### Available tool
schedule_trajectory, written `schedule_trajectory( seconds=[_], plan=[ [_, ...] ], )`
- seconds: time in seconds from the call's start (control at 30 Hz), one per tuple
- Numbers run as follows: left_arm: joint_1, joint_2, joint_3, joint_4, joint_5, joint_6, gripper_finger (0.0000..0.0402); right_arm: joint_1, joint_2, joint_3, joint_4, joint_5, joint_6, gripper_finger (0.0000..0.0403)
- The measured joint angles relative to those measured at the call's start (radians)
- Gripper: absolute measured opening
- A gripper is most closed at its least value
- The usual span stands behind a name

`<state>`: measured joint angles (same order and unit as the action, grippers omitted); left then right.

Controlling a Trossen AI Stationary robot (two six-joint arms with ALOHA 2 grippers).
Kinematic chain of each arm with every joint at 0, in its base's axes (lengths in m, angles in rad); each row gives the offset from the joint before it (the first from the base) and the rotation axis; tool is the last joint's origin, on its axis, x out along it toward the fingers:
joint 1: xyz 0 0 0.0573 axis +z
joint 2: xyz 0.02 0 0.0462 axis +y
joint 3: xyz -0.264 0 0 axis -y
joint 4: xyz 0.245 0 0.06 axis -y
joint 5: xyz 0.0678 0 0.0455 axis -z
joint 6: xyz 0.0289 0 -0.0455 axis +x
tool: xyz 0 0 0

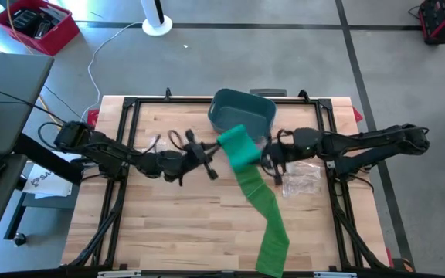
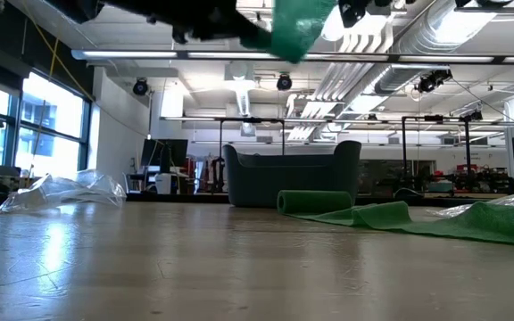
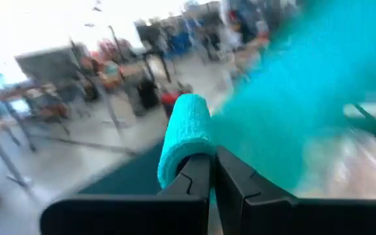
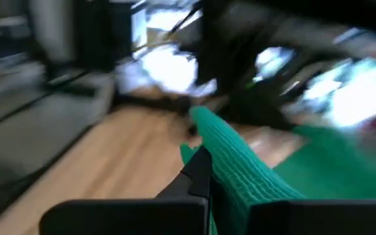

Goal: Roll bandage
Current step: Roll the light green bandage

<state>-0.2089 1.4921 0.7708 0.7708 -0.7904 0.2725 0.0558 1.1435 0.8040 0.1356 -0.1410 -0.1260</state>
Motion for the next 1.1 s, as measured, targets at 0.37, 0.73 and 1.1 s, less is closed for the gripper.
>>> schedule_trajectory(
  seconds=[0.37,0.73,1.1],
  plan=[
    [0.005,-0.141,0.001,0.170,0.088,0.133,0.0000,0.053,0.107,0.000,-0.054,-0.128,-0.006,0.0000],
    [0.039,-0.155,0.000,0.232,0.160,0.071,0.0000,0.051,0.230,0.000,0.026,-0.271,0.015,0.0000],
    [0.037,-0.155,0.000,0.332,0.560,-0.257,0.0000,-0.038,0.232,0.000,-0.004,-0.271,-0.007,0.0000]
  ],
)
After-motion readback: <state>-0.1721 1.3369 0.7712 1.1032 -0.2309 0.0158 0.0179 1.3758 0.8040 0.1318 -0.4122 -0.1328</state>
